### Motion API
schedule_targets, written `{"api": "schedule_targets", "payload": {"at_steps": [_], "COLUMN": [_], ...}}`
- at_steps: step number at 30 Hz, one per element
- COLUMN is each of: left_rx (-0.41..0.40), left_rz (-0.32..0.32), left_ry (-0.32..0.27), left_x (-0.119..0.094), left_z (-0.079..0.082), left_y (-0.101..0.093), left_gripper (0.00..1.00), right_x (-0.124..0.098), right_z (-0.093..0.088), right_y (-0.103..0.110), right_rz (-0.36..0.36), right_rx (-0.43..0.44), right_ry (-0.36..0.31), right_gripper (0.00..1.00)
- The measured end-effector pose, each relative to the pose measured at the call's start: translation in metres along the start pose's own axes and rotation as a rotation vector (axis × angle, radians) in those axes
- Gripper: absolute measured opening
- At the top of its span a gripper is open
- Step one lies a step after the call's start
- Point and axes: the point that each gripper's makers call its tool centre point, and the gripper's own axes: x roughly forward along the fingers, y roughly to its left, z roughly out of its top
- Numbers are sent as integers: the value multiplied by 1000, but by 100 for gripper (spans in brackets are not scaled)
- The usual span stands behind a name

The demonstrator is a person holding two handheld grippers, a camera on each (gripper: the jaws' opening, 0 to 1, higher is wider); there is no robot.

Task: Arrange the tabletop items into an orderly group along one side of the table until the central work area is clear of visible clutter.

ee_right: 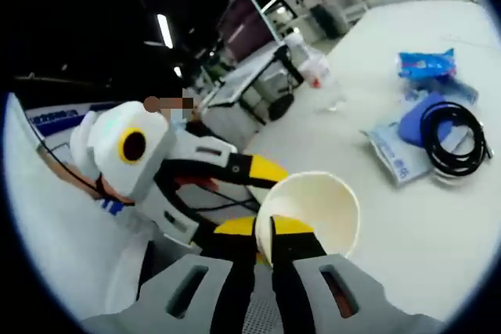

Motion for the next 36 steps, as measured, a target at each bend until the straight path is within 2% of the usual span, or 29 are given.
{"api": "schedule_targets", "payload": {"at_steps": [18, 31, 36], "left_rx": [-44, -42, -96], "left_rz": [-5, 7, 20], "left_ry": [-23, -42, -69], "left_x": [0, -4, -4], "left_z": [-3, -1, 1], "left_y": [2, 8, 12], "left_gripper": [39, 39, 39], "right_x": [3, 4, 3], "right_z": [5, 13, 17], "right_y": [-4, -4, -6], "right_rz": [-24, -38, -47], "right_rx": [7, 12, 0], "right_ry": [-8, -30, -34], "right_gripper": [0, 0, 0]}}
